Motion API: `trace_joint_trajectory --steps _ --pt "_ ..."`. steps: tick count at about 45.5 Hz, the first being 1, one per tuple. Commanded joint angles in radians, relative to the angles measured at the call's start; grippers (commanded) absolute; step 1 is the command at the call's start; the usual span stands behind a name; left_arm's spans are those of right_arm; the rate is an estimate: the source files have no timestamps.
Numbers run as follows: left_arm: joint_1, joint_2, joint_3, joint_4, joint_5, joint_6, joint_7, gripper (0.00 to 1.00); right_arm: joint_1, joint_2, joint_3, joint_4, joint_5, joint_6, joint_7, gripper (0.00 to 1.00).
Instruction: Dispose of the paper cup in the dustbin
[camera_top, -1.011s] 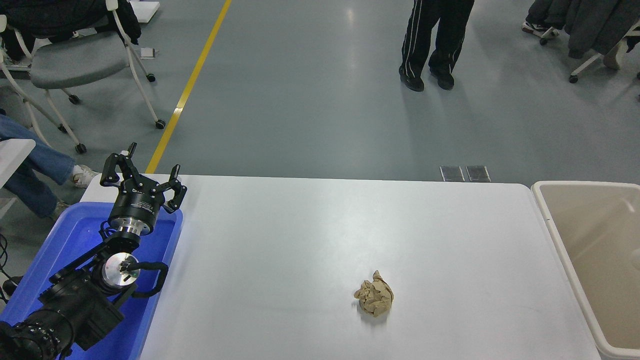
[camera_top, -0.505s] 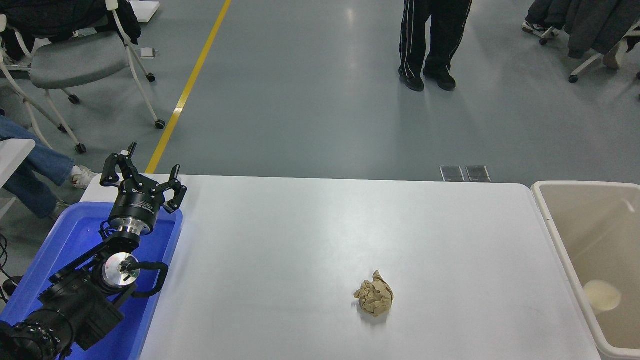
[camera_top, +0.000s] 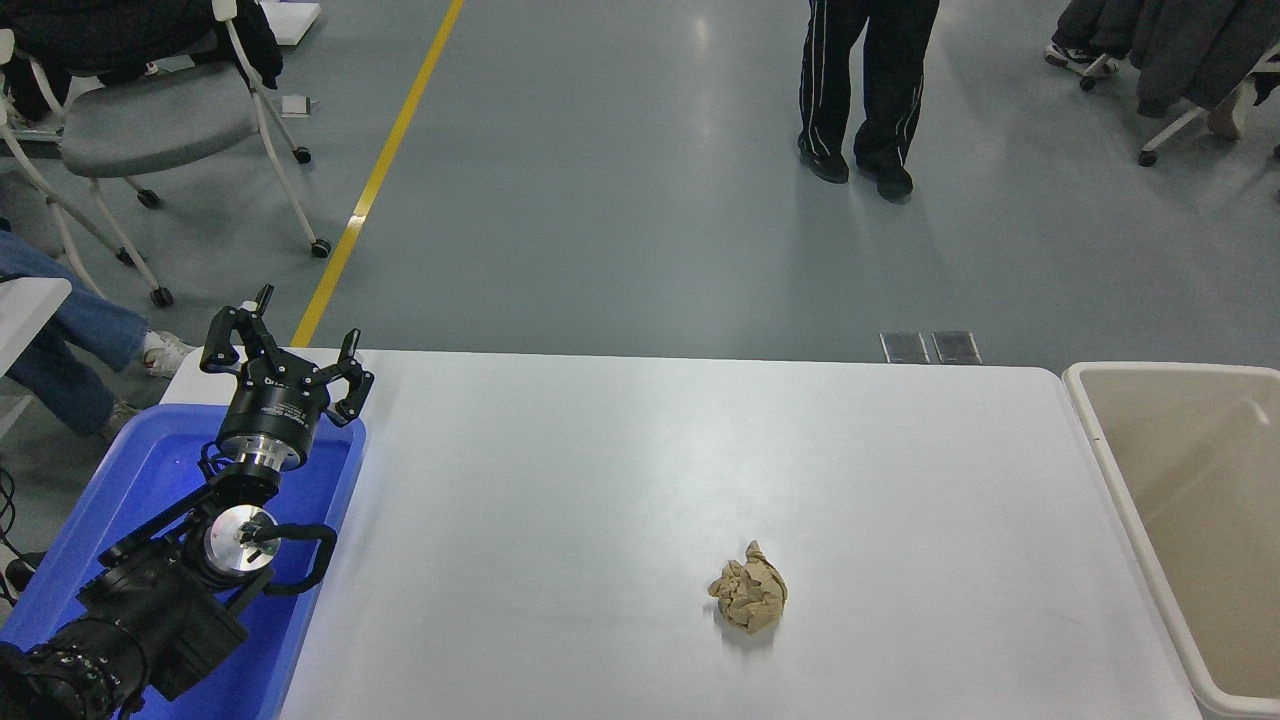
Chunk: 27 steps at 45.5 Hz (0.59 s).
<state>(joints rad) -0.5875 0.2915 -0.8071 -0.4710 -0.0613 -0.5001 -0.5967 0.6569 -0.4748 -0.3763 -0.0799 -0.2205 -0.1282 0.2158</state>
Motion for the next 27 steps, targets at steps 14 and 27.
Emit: trace_joint_trajectory --steps 14,27 --pt "0.000 0.000 0.000 0.000 0.000 0.000 0.000 1.00 0.085 -0.108 0.318 0.127 0.026 0.096 0.011 0.99" --pt "0.000 0.000 0.000 0.000 0.000 0.000 0.000 1.00 0.079 -0.442 0.795 0.808 0.003 0.059 0.024 0.99"
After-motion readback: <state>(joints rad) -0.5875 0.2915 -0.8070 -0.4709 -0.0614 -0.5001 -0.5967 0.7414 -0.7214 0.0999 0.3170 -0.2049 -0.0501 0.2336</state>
